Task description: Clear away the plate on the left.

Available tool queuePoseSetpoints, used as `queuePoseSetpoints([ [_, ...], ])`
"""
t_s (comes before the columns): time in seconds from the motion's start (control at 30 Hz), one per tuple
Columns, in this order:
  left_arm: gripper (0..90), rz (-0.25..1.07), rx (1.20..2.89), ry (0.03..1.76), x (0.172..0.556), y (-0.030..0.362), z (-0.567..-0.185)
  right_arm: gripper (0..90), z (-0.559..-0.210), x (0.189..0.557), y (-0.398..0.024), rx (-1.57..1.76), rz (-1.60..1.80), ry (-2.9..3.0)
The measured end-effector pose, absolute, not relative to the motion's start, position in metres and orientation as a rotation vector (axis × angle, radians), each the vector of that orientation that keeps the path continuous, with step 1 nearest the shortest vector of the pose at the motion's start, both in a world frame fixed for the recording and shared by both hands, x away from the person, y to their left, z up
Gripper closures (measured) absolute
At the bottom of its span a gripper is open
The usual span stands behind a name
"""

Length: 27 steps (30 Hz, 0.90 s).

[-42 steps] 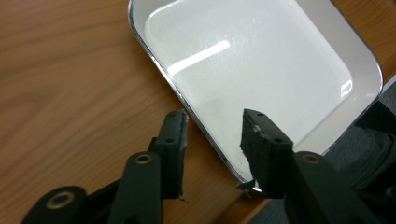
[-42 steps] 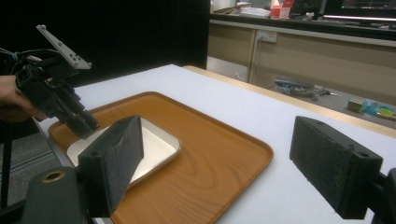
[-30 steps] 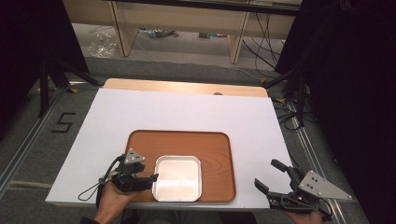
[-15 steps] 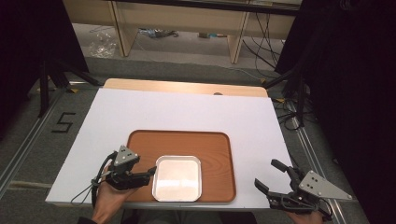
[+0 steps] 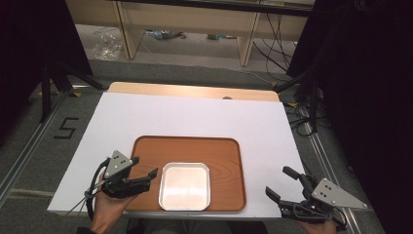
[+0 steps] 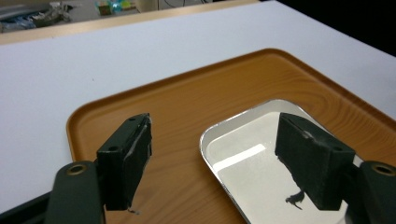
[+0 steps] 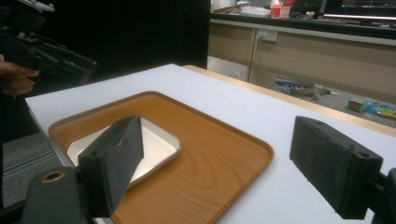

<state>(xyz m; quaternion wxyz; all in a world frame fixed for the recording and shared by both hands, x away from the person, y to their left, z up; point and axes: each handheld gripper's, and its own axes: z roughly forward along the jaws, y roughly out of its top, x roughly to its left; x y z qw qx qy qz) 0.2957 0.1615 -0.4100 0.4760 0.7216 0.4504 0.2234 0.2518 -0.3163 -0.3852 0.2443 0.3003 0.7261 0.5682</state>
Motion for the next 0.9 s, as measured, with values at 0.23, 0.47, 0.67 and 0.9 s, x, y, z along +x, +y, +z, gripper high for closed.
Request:
queuePoseSetpoints([
  [0.23, 25.7, 0.581, 1.739, 1.054, 0.288, 0.164, -0.405, 18.1, -0.385, 0.253, -0.317, 0.802, 1.558, 1.988],
  [0.47, 25.0, 0.587, 1.706, 1.016, 0.276, 0.164, -0.400, 18.0, -0.385, 0.252, -0.317, 0.803, 1.558, 1.988],
  [0.67, 21.5, 0.609, 1.697, 0.984, 0.269, 0.164, -0.397, 18.0, -0.385, 0.253, -0.317, 0.801, 1.557, 1.987],
  [0.9, 17.5, 0.627, 1.702, 0.977, 0.260, 0.165, -0.394, 17.9, -0.385, 0.252, -0.317, 0.814, 1.550, 1.974],
])
